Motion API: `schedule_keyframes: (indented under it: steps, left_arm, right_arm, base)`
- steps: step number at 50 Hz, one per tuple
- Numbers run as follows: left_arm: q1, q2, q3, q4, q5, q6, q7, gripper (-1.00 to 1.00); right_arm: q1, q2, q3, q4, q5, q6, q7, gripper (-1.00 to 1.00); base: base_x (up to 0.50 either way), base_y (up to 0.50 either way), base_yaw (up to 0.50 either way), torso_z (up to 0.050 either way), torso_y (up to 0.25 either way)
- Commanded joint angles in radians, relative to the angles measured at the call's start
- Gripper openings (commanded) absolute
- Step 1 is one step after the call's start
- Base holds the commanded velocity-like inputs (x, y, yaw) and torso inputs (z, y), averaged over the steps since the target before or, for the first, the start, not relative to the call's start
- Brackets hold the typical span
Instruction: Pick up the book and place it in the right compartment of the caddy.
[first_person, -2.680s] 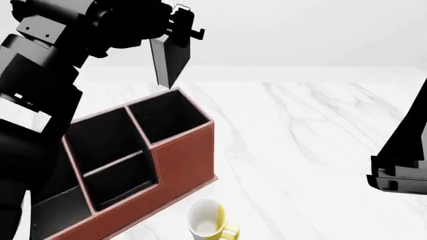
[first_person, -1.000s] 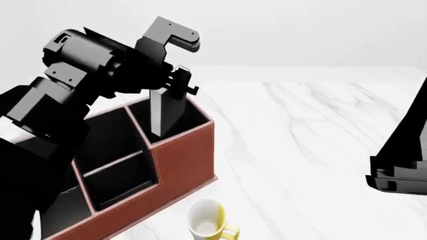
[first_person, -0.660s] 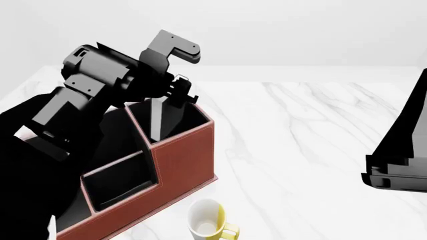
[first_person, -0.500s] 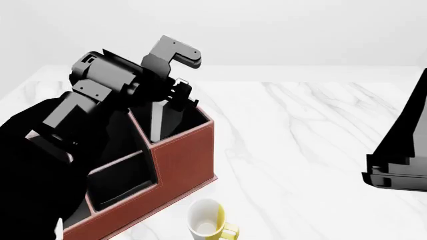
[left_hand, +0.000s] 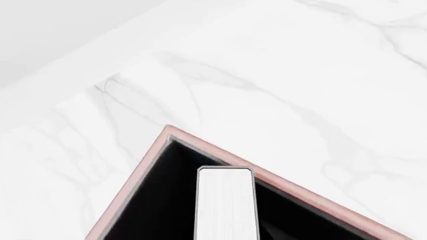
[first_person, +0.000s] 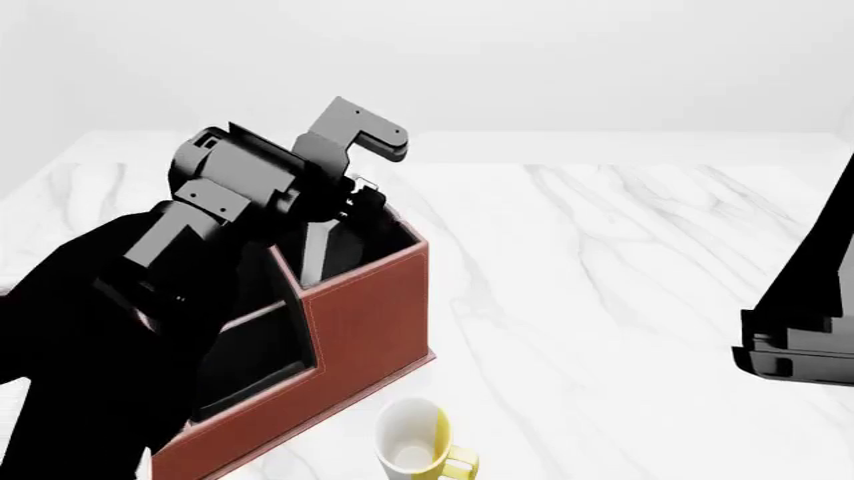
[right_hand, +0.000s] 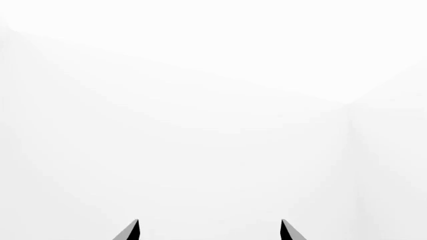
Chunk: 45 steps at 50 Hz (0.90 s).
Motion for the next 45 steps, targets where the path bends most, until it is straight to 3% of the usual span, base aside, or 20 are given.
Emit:
schedule_keyframes:
  steps: [1, 5, 6, 35, 39, 42, 45]
  left_arm:
    - [-0.015, 0.024, -0.003, -0.045, 0.037, 0.013, 0.010, -1.00]
    - [-0.017, 0.031, -0.002, -0.063, 0.039, 0.021, 0.017, -1.00]
    - [-0.018, 0.028, -0.003, -0.055, 0.037, 0.014, 0.015, 1.00]
    - [-0.061, 0.001, -0.035, -0.023, 0.011, -0.012, -0.006, 1.00]
    - [-0.077, -0.061, -0.088, 0.100, -0.045, -0.058, -0.060, 1.00]
    - [-0.086, -0.195, -0.199, 0.376, -0.165, -0.148, -0.181, 1.00]
    - [-0.086, -0.269, -0.275, 0.513, -0.238, -0.184, -0.259, 1.00]
  right_arm:
    - [-0.004, 0.002, 0.005, 0.000, -0.001, -0.001, 0.000, 1.00]
    - [-0.004, 0.002, 0.008, -0.002, 0.001, 0.002, 0.000, 1.00]
    - [-0.003, 0.002, 0.009, -0.003, 0.003, 0.003, -0.001, 1.00]
    - [-0.015, 0.011, 0.015, -0.003, -0.005, -0.005, -0.005, 1.00]
    - [-0.016, 0.010, 0.016, -0.004, -0.005, -0.003, -0.004, 1.00]
    - [-0.012, 0.015, 0.022, -0.011, 0.001, -0.001, -0.009, 1.00]
    - [0.004, 0.027, 0.039, -0.024, 0.017, 0.002, -0.018, 1.00]
  base:
    - [0.00, 0.00, 0.00, 0.000, 0.000]
    - [0.00, 0.00, 0.00, 0.000, 0.003]
    - [0.00, 0.00, 0.00, 0.000, 0.000]
    - [0.00, 0.00, 0.00, 0.000, 0.000]
    - [0.00, 0.00, 0.00, 0.000, 0.000]
    - [0.00, 0.00, 0.00, 0.000, 0.000]
    - [0.00, 0.00, 0.00, 0.000, 0.000]
